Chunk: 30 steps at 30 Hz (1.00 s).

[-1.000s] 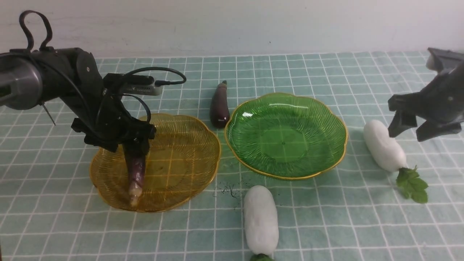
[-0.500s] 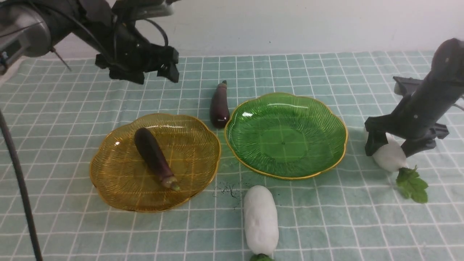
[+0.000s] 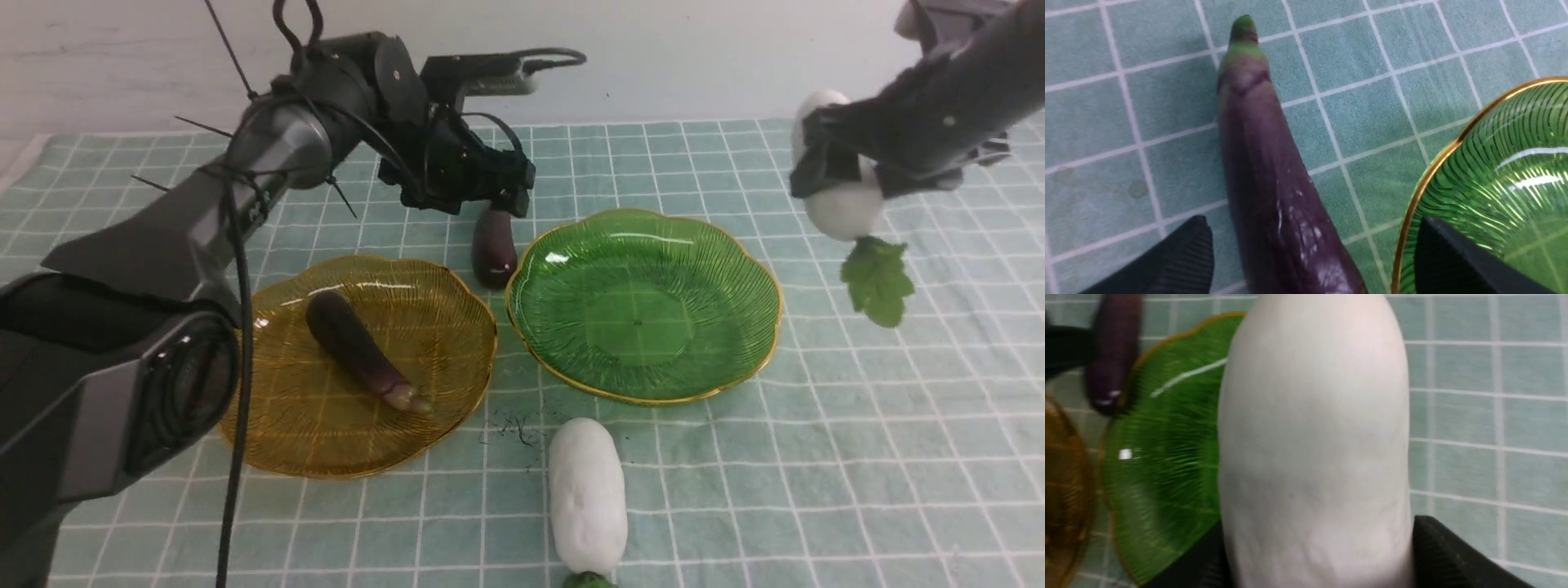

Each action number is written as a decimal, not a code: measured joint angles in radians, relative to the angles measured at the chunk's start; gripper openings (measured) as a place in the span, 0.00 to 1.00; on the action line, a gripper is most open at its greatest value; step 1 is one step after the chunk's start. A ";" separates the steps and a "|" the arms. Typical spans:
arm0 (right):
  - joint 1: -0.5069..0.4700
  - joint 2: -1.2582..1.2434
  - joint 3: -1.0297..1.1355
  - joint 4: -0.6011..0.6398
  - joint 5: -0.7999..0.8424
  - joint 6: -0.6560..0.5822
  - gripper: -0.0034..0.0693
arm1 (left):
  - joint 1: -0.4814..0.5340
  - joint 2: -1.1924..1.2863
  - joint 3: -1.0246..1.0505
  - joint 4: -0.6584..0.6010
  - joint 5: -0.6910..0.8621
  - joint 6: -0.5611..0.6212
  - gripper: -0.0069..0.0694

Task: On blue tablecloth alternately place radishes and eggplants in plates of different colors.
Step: 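Place the white radish on the plate, then pick up the eggplant and place it in the yellow plate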

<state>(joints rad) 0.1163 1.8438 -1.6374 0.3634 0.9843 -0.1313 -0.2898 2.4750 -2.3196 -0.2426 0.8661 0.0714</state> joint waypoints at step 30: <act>0.089 0.131 -0.255 0.071 0.223 -0.062 0.91 | -0.002 -0.034 -0.012 0.003 0.021 -0.007 0.56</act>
<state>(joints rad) 0.2053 1.9745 -1.8924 0.4341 1.2070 -0.1934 -0.2921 2.4407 -2.3318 -0.2394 0.8870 0.0643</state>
